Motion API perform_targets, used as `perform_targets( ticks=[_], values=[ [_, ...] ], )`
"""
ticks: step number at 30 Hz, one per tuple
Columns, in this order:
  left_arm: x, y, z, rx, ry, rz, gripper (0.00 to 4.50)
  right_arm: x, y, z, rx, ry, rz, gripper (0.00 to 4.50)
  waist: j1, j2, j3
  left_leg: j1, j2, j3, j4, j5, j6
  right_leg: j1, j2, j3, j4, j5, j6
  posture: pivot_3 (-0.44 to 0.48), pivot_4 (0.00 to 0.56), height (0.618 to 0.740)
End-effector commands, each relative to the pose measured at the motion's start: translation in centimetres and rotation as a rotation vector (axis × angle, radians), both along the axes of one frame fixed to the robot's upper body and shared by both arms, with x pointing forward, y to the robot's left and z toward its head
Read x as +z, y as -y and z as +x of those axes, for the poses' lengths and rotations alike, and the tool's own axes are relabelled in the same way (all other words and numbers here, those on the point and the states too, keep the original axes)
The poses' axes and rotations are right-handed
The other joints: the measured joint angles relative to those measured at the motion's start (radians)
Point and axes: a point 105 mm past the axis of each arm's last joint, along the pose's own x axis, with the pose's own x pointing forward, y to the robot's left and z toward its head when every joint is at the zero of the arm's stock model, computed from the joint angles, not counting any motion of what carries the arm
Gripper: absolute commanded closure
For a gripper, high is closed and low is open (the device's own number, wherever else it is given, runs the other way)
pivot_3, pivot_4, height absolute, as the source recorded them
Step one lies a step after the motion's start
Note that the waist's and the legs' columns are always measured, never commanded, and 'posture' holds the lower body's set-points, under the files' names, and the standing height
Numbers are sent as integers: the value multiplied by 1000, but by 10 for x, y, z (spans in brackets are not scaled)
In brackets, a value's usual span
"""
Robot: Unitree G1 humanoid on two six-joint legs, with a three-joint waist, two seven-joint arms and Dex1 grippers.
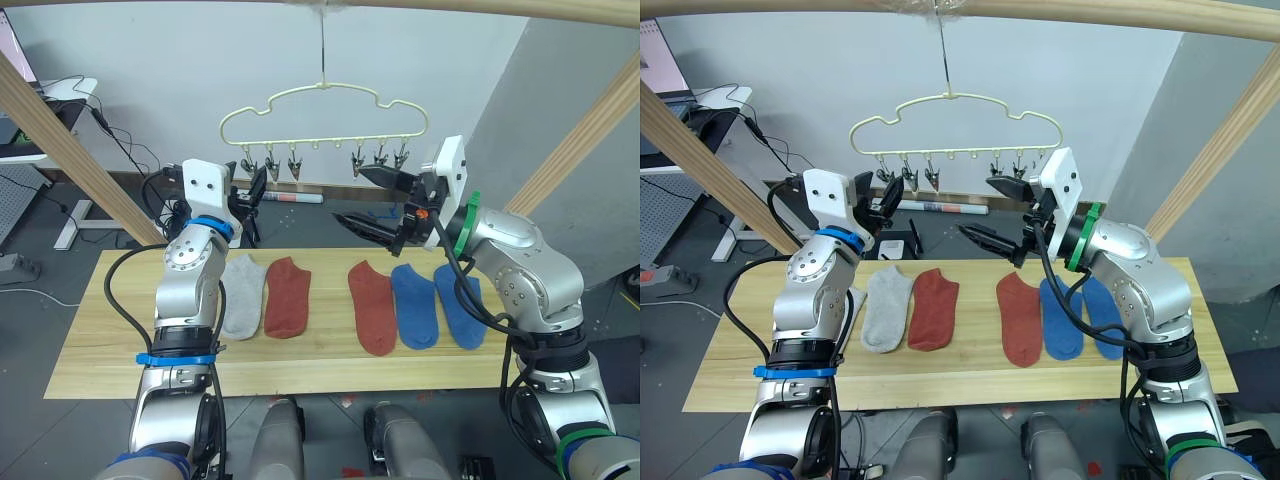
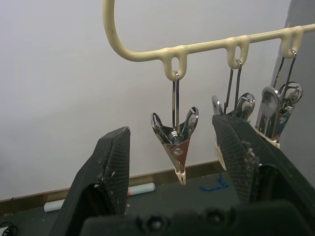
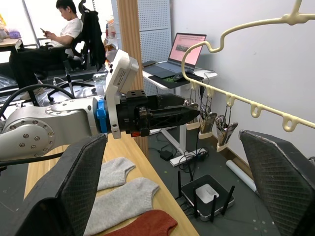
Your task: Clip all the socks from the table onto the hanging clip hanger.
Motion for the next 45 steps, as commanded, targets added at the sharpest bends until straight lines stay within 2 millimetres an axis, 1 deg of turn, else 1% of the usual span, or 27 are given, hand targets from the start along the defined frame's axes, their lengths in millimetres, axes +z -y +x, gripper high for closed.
perform_targets(
  ticks=[1,4,6,7,11,13,17,18,22,24,26,27,28,30,32,33,34,35,36,37,40,43,45],
  values=[
    [16,-1,-1,4,63,9,1574,15,-3,-10,35,57,23,0,0,0,0,0,0,0,0,0,0,0,0,0,0,0,0,-1,273,740],
    [19,-1,-1,-1,74,8,1574,15,-3,-11,39,56,22,0,-1,0,0,0,0,0,0,0,0,0,0,0,0,0,0,-1,273,740],
    [22,-1,-1,-3,84,7,1922,15,-3,-11,39,55,22,0,-1,0,0,0,0,0,0,0,0,0,0,0,0,0,0,-1,273,740],
    [23,-1,-1,-7,91,14,2100,15,-3,-11,38,55,23,0,-1,0,0,0,0,0,0,0,0,0,0,0,0,0,0,-1,273,740],
    [25,3,-2,-27,105,34,3274,9,-2,-9,31,48,8,0,-1,0,1,0,0,0,0,0,0,0,0,0,0,0,0,-1,273,740],
    [26,4,-3,-35,111,41,3772,7,-1,-10,31,42,3,0,-1,0,1,0,0,0,0,0,0,0,0,0,0,0,0,-1,273,740],
    [28,4,-5,-38,119,44,4394,5,-1,-11,33,36,4,0,-1,0,1,0,0,0,0,0,0,0,0,0,0,0,0,4,275,740],
    [29,3,-6,-38,121,45,4493,5,-1,-11,32,34,6,0,-1,0,1,0,0,0,0,0,0,0,0,0,0,0,0,4,275,740],
    [31,3,-6,-37,123,48,4493,4,-1,-11,28,29,7,0,-1,0,2,0,0,0,0,0,0,0,0,0,0,0,0,9,274,740],
    [30,1,-6,-26,116,57,4493,0,1,-8,10,19,-2,0,-1,0,3,0,0,0,0,0,0,0,0,0,0,0,0,9,274,740],
    [29,-3,-6,-19,93,64,4493,-24,16,5,-109,-20,-79,0,0,0,3,0,0,0,0,0,0,0,0,0,0,0,0,18,275,740],
    [28,-3,-7,-28,78,63,4493,-39,25,12,-182,-57,-129,0,1,-1,4,0,0,-1,0,0,0,0,0,0,-1,0,0,18,275,740],
    [27,-2,-8,-45,61,70,4493,-58,39,20,-269,-87,-196,0,4,-1,4,-1,0,-1,0,0,0,0,0,0,-1,0,0,26,278,740],
    [26,1,-11,-81,28,84,4493,-92,72,34,-462,-158,-287,0,5,-1,5,-1,0,-1,0,0,0,0,0,0,-1,0,0,32,277,740],
    [25,0,-13,-95,0,92,4493,-113,96,40,-575,-192,-349,0,5,-1,5,-1,0,0,0,0,0,0,-1,0,-1,0,0,34,280,740],
    [24,-1,-15,-108,-22,92,4493,-129,116,45,-667,-232,-386,0,5,-1,6,-1,0,0,0,1,-1,0,-1,0,-1,0,0,34,280,740],
    [24,-1,-17,-122,-34,94,4493,-141,132,47,-731,-267,-420,0,3,-1,6,-1,0,0,0,2,-3,0,-1,0,-1,0,0,32,279,740],
    [24,-1,-18,-134,-44,96,4493,-151,144,48,-775,-294,-450,0,2,0,7,0,0,1,0,2,-4,0,-1,1,0,0,0,32,279,740],
    [25,-1,-19,-142,-49,97,4493,-156,150,48,-795,-308,-463,0,1,0,7,0,0,1,0,2,-4,0,-1,1,0,0,1,32,279,740],
    [24,-1,-21,-152,-60,100,4493,-167,160,49,-834,-353,-476,0,-1,0,8,0,0,1,0,2,-4,0,-1,1,0,0,1,30,281,740],
    [22,-3,-23,-157,-79,114,4493,-192,178,49,-894,-445,-518,0,-8,1,9,0,0,1,0,2,-4,-1,0,2,0,0,1,29,281,740],
    [20,-5,-23,-147,-84,115,4493,-203,183,50,-898,-452,-566,0,-9,1,11,0,0,2,-1,2,-4,-1,0,2,-1,0,1,32,281,740],
    [19,-6,-23,-146,-85,110,4493,-213,183,48,-885,-504,-562,0,-11,1,12,0,0,2,-1,2,-4,-1,0,3,-1,0,1,34,282,740]
  ],
)
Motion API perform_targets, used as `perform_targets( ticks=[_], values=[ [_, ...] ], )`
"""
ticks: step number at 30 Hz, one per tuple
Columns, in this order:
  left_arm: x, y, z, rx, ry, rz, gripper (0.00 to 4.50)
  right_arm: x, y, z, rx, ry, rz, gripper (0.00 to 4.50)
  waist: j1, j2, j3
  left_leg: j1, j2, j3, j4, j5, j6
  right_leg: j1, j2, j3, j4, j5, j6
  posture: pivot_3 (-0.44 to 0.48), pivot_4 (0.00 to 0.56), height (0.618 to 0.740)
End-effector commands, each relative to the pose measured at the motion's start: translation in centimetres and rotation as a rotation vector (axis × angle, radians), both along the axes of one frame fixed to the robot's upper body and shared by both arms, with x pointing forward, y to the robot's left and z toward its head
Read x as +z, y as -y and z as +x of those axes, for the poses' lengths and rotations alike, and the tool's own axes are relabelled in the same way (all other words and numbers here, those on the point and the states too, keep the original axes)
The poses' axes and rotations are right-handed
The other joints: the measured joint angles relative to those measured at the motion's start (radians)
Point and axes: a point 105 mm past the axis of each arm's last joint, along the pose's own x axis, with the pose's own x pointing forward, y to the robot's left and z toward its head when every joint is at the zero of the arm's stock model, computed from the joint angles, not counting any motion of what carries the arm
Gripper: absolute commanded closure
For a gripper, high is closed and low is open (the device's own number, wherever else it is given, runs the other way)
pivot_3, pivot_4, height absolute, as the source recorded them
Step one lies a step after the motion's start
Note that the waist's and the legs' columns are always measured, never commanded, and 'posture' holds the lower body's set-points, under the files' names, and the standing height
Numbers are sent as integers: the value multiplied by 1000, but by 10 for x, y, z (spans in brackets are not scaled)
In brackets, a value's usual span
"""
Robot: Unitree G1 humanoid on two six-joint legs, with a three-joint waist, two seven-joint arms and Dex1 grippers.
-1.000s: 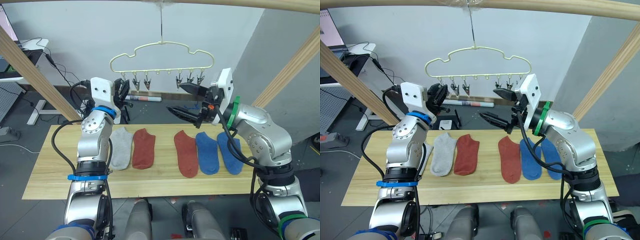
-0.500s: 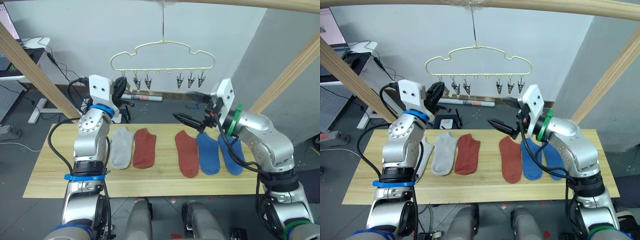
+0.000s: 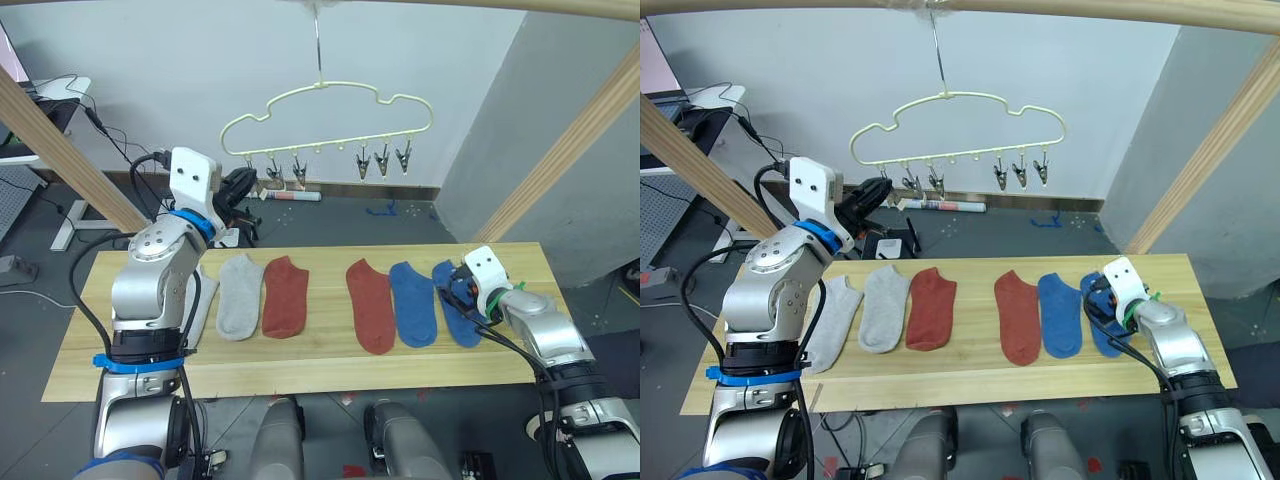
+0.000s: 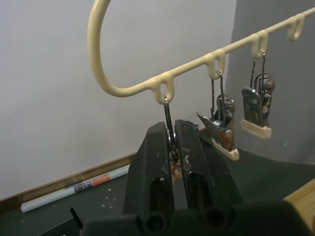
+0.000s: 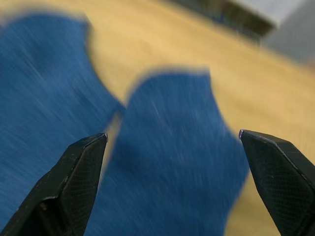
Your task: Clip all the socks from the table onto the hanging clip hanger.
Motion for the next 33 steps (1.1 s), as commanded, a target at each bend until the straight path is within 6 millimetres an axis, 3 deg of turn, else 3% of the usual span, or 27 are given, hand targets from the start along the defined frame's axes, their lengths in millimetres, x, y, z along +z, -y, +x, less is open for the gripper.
perform_targets(
  ticks=[1,7,10,21,24,27,29,32,33],
  values=[
    [6,-3,-4,7,20,1,4493,-2,0,3,5,-11,17,0,-4,0,0,0,0,0,0,0,0,0,0,0,0,0,0,34,282,740],
    [5,-1,-7,0,13,-5,4493,-18,9,-1,-49,-85,94,0,-8,0,0,0,0,1,1,0,0,0,0,0,0,2,3,44,277,740],
    [5,-2,-6,1,13,-6,4500,-20,6,-3,-59,-105,145,552,-8,0,0,0,0,1,1,0,0,1,0,0,0,2,4,45,276,740],
    [5,-4,-5,10,18,1,4500,-16,-1,-12,5,-81,129,4326,-8,0,0,0,0,1,1,0,0,1,0,0,0,3,4,42,267,740],
    [5,-5,-5,8,4,-24,4500,6,-7,-9,68,15,99,4482,-9,0,0,0,0,1,1,0,0,1,0,0,0,3,4,47,265,740],
    [5,-7,-4,-1,-56,-124,4500,39,-29,-12,194,130,75,4482,-10,1,1,0,0,1,1,0,0,0,0,0,0,2,4,47,265,740],
    [2,-9,-4,-21,-146,-268,4500,68,-54,-17,301,220,76,4482,-13,1,1,0,0,2,1,0,0,0,0,0,0,2,6,53,264,740],
    [1,-8,-8,-62,-235,-408,4500,91,-79,-27,385,281,101,4482,-15,1,1,0,0,1,1,0,0,0,0,-1,1,0,8,49,262,740],
    [3,-7,-9,-92,-274,-503,4500,102,-101,-33,444,308,130,4482,-14,1,1,0,0,0,1,0,-1,0,0,-1,1,0,9,49,262,740]
  ],
)
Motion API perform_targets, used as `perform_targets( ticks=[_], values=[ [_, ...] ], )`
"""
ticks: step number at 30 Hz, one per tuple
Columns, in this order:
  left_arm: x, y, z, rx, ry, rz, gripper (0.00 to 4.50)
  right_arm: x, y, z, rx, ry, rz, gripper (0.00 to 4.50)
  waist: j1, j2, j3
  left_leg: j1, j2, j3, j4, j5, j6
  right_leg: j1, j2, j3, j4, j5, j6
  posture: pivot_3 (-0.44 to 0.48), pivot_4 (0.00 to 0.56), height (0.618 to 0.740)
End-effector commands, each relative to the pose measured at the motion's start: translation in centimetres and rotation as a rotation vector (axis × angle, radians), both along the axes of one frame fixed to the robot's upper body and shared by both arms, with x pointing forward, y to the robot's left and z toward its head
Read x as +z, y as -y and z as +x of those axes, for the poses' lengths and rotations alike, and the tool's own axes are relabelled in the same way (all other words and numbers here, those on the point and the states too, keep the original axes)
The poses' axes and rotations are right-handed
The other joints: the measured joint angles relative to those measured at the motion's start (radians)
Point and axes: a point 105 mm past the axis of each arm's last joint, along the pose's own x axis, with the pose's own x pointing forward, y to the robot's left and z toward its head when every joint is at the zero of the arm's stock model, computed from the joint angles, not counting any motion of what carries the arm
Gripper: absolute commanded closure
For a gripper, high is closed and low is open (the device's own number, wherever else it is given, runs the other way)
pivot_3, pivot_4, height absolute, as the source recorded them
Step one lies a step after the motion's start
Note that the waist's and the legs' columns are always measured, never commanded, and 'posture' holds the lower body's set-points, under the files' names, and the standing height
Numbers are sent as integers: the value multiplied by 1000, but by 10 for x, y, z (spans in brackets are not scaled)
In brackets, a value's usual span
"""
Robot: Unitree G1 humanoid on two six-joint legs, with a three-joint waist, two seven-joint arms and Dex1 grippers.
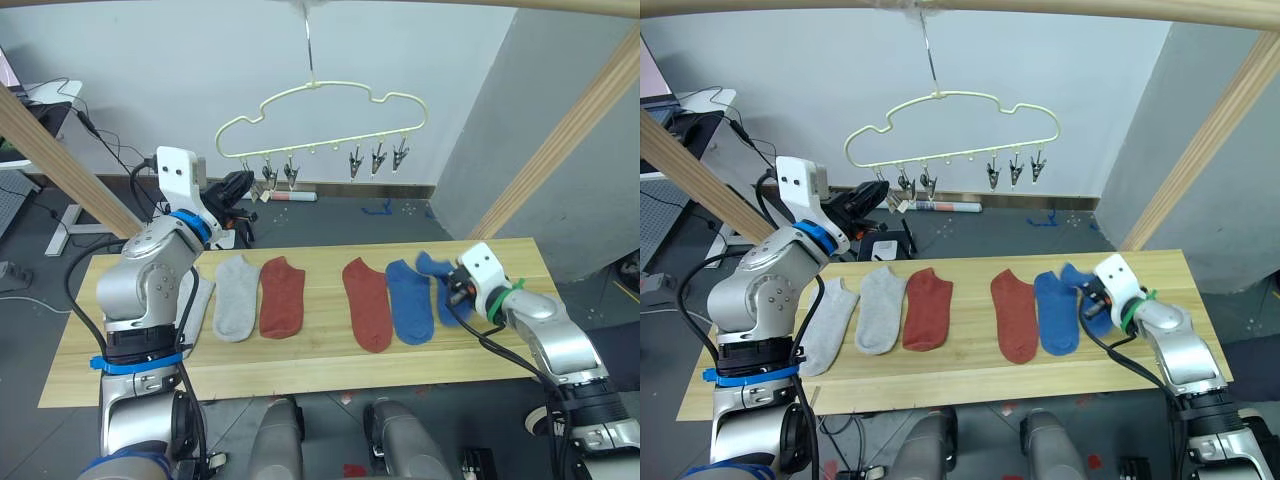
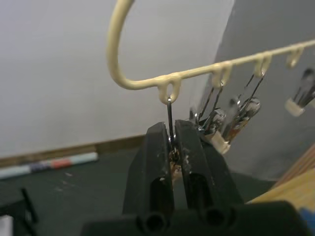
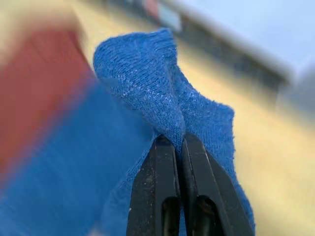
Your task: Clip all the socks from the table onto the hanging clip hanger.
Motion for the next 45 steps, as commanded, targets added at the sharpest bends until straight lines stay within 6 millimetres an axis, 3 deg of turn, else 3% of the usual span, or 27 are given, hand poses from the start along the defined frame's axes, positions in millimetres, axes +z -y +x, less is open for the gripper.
perform_targets(
  ticks=[1,3,6,13,31,45],
  values=[
    [7,0,-9,-76,-107,-274,4500,36,-62,-20,185,86,80,4482,1,0,0,0,0,-1,0,0,0,0,0,0,0,0,0,49,262,740],
    [11,3,-13,-119,-141,-363,4500,48,-93,-28,259,99,136,4482,-2,0,0,0,1,-1,0,1,-1,0,0,-1,0,0,0,43,264,740],
    [15,9,-16,-157,-166,-417,4500,52,-129,-20,284,93,204,4482,1,-1,0,0,1,-4,0,2,-4,0,0,0,1,0,0,43,264,740],
    [16,19,-21,-177,-175,-392,4500,67,-170,-4,333,134,256,4482,15,-2,1,-2,0,-9,0,3,-5,1,-3,-4,0,2,-4,46,265,740],
    [17,19,-25,-180,-174,-388,4500,86,-205,5,418,177,295,4482,16,-2,1,-2,0,-12,-1,4,-6,1,-2,-8,0,3,-4,62,270,740],
    [18,16,-25,-177,-157,-366,4500,84,-204,7,413,166,304,4482,22,-1,1,-3,1,-15,-1,4,-6,1,-3,-17,0,3,-5,69,272,740]
  ],
)
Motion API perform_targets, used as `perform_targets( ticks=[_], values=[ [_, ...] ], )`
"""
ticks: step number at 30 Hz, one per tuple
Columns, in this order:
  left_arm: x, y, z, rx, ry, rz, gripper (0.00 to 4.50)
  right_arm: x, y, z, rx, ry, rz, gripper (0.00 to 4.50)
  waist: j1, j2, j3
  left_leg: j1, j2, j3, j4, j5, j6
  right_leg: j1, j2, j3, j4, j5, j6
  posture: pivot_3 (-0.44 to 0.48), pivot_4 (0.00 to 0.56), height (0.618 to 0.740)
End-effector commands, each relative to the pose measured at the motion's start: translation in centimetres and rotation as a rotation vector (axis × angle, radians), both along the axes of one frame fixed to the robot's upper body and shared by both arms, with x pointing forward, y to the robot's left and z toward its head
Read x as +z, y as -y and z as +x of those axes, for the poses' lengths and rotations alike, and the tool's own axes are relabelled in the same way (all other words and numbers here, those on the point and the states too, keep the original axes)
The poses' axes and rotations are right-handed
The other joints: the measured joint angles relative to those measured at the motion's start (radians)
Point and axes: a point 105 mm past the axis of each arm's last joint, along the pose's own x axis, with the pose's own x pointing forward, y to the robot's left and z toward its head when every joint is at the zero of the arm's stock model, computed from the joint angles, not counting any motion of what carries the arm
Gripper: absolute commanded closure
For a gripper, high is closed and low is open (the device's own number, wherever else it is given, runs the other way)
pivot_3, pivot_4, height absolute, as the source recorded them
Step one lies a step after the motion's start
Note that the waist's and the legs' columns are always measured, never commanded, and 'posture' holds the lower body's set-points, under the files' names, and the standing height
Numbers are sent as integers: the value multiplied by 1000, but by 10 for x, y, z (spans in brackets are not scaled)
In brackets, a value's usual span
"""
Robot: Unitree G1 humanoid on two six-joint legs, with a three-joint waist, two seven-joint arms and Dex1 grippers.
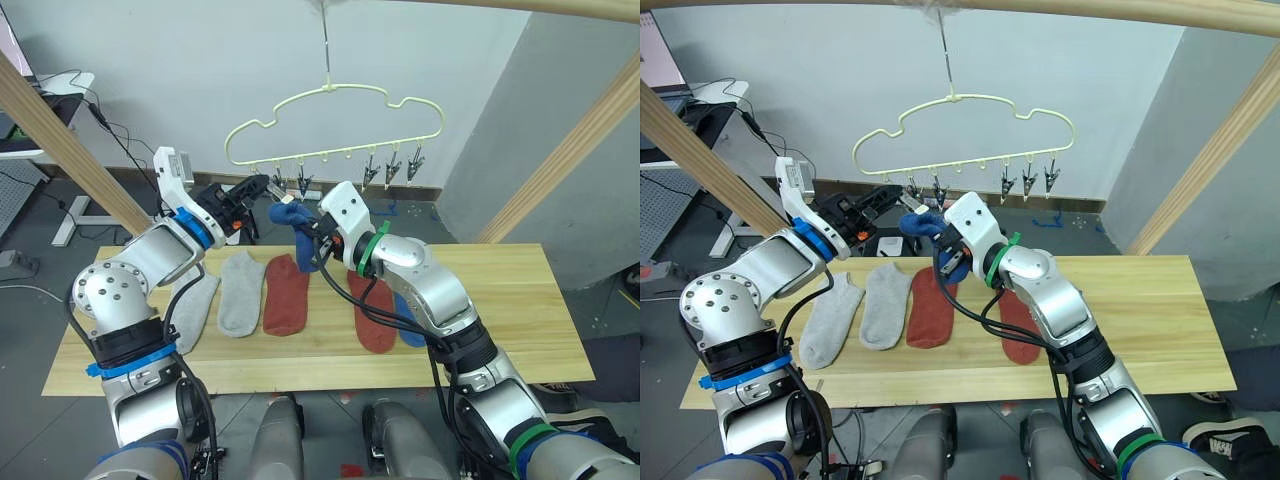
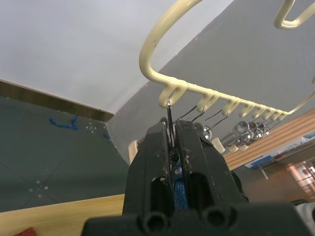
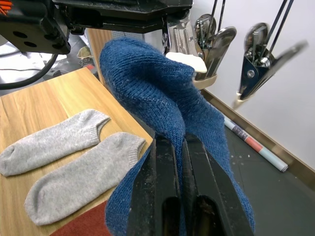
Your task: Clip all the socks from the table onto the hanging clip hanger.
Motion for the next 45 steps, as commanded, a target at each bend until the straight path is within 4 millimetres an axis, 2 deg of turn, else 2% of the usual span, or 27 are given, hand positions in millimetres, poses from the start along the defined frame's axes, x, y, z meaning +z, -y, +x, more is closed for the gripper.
perform_targets(
  ticks=[1,3,8,17,18,21,24,28,30,34,35,38,42,44,45],
  values=[
    [9,1,-4,-8,50,18,4500,16,-3,-2,7,48,37,4482,0,0,0,0,0,0,0,0,0,0,0,0,0,0,0,69,272,740],
    [10,0,-5,-9,54,18,4500,18,-2,0,-5,52,48,4482,1,0,0,0,0,-1,0,0,0,0,0,-1,0,0,0,69,272,740],
    [12,-1,-5,-14,71,15,2979,25,-5,1,-10,53,76,4500,2,0,0,-1,0,-2,0,0,0,0,0,-2,0,0,0,66,273,740],
    [10,-9,-7,8,69,34,240,22,-12,-4,20,32,80,4500,5,0,0,-1,0,-3,0,0,0,0,0,-3,0,0,0,76,273,740],
    [10,-11,-8,13,70,41,38,21,-14,-6,35,14,86,4500,5,0,0,-1,0,-3,0,0,0,0,0,-3,0,0,0,76,273,740],
    [9,-17,-12,28,77,81,38,14,-22,-17,106,-103,120,4500,5,0,0,-1,0,-4,-1,0,0,0,0,-3,0,0,0,82,272,740],
    [5,-21,-15,27,86,161,0,10,-30,-32,208,-251,182,3849,6,1,0,-1,1,-4,-1,0,0,0,0,-4,0,0,0,91,272,740],
    [2,-20,-14,16,107,237,0,12,-27,-29,195,-278,198,2399,9,1,1,-1,0,-5,-1,0,0,0,-1,-4,0,0,0,92,267,740],
    [-2,-19,-15,9,120,286,0,5,-20,-25,170,-258,151,1658,10,1,1,-1,0,-5,-1,0,0,0,-1,-4,0,0,0,89,264,740],
    [-9,-9,-20,-34,189,440,0,-8,10,-19,104,-254,114,229,12,1,1,-2,0,-5,-2,0,0,0,-1,-4,-1,0,0,83,262,740],
    [-11,-6,-21,-38,211,470,0,-9,20,-17,72,-236,100,44,12,1,1,-2,0,-4,-2,0,0,0,-1,-4,-1,0,0,83,262,740],
    [-13,1,-25,-47,298,566,0,-7,49,-12,2,-154,68,44,11,2,1,-3,0,-4,-3,0,0,0,-1,-4,-4,0,0,80,262,740],
    [-13,8,-27,-21,377,596,0,5,85,-28,18,-105,53,44,12,2,2,-4,0,-4,-5,0,0,-1,-1,-4,-7,0,0,76,260,740],
    [-11,11,-28,-13,441,638,0,13,96,-36,38,-76,49,44,11,3,2,-4,0,-4,-5,0,0,-1,-1,-4,-7,0,0,69,259,740],
    [-10,15,-30,-24,475,641,382,18,101,-40,48,-64,50,0,11,3,2,-4,0,-4,-5,0,0,-1,-1,-4,-8,0,0,60,257,740]
  ],
)
